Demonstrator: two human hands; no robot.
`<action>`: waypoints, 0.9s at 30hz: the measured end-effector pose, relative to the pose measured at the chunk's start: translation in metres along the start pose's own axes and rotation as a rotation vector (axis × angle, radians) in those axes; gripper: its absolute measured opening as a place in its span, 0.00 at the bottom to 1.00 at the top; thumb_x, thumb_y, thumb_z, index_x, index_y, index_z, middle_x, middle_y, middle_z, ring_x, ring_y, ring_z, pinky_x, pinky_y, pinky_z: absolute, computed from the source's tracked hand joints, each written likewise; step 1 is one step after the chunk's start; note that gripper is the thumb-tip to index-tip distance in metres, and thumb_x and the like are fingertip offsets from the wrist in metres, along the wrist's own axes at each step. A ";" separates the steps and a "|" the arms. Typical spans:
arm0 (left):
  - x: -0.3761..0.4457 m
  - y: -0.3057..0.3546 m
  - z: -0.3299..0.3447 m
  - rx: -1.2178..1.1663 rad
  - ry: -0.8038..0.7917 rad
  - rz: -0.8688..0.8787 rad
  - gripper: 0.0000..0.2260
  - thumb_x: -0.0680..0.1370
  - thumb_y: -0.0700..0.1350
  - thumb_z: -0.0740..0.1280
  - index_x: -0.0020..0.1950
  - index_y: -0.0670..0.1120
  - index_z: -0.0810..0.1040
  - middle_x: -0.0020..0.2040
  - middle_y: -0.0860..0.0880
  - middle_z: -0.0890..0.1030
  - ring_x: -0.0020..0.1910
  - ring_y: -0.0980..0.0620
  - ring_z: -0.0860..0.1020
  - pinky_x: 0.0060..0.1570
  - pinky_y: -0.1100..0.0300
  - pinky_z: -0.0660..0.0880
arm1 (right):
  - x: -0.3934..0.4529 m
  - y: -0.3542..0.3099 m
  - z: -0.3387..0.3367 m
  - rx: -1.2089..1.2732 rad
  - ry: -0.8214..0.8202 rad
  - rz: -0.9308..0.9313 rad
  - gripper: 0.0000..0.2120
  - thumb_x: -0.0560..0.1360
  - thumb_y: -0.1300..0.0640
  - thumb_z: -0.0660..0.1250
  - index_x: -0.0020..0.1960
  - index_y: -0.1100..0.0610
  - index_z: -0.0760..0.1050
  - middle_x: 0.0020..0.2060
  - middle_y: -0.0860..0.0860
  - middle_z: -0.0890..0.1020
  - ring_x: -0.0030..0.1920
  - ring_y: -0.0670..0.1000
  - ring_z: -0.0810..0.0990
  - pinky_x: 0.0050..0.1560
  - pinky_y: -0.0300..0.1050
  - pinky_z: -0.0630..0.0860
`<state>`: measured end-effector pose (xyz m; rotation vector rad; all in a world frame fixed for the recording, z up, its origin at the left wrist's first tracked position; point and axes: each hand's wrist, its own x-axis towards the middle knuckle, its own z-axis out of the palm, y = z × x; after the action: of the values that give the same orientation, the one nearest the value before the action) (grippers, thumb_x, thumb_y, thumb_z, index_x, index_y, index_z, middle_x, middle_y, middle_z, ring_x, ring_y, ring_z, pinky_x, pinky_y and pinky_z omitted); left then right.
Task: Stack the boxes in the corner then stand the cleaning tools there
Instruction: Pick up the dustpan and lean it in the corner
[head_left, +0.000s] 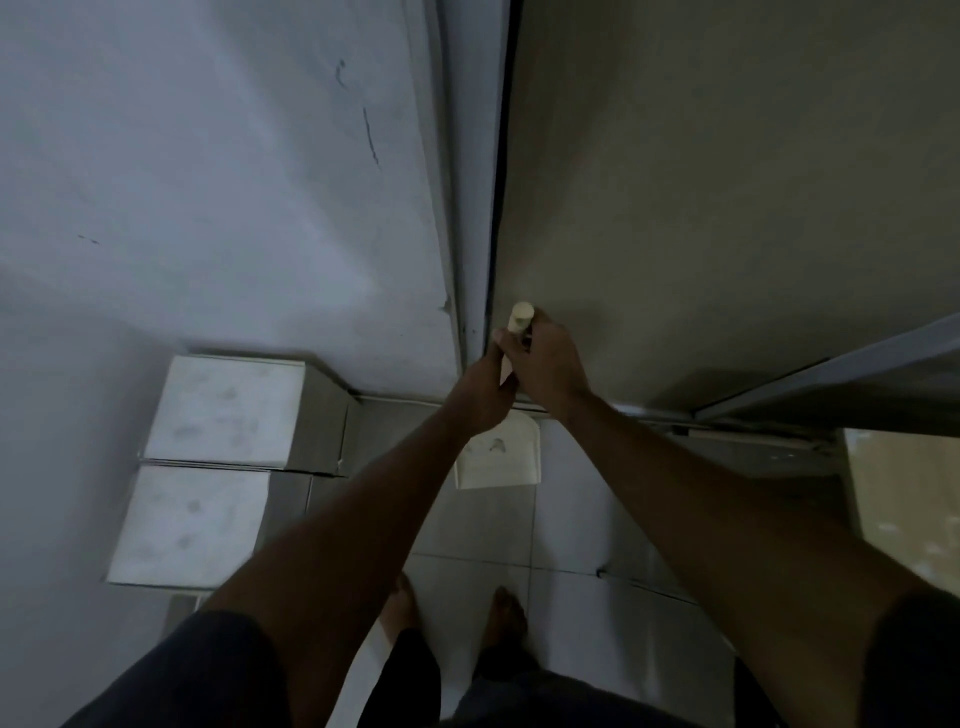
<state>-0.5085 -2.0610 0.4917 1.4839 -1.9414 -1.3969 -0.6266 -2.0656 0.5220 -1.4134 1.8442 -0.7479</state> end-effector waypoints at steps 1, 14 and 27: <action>0.001 -0.001 -0.001 0.003 0.004 0.009 0.24 0.82 0.41 0.64 0.77 0.43 0.62 0.58 0.46 0.79 0.54 0.47 0.80 0.43 0.75 0.70 | 0.002 -0.001 0.000 0.000 -0.003 -0.001 0.14 0.80 0.50 0.68 0.57 0.60 0.76 0.50 0.56 0.84 0.49 0.55 0.83 0.48 0.45 0.77; 0.020 -0.006 -0.010 0.105 -0.042 0.041 0.27 0.79 0.41 0.68 0.75 0.45 0.63 0.59 0.44 0.80 0.46 0.49 0.81 0.40 0.66 0.74 | 0.027 -0.002 0.000 -0.038 -0.136 0.063 0.23 0.82 0.54 0.62 0.74 0.60 0.63 0.64 0.59 0.77 0.63 0.60 0.77 0.59 0.47 0.72; 0.004 0.013 -0.031 0.248 0.005 0.031 0.37 0.79 0.55 0.66 0.81 0.46 0.52 0.76 0.43 0.68 0.73 0.44 0.69 0.72 0.48 0.67 | 0.003 0.005 -0.023 -0.129 -0.194 0.083 0.31 0.83 0.58 0.61 0.81 0.62 0.51 0.75 0.61 0.67 0.74 0.59 0.68 0.68 0.42 0.64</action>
<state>-0.4941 -2.0799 0.5161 1.5515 -2.1895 -1.1711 -0.6481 -2.0668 0.5312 -1.4269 1.8125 -0.4404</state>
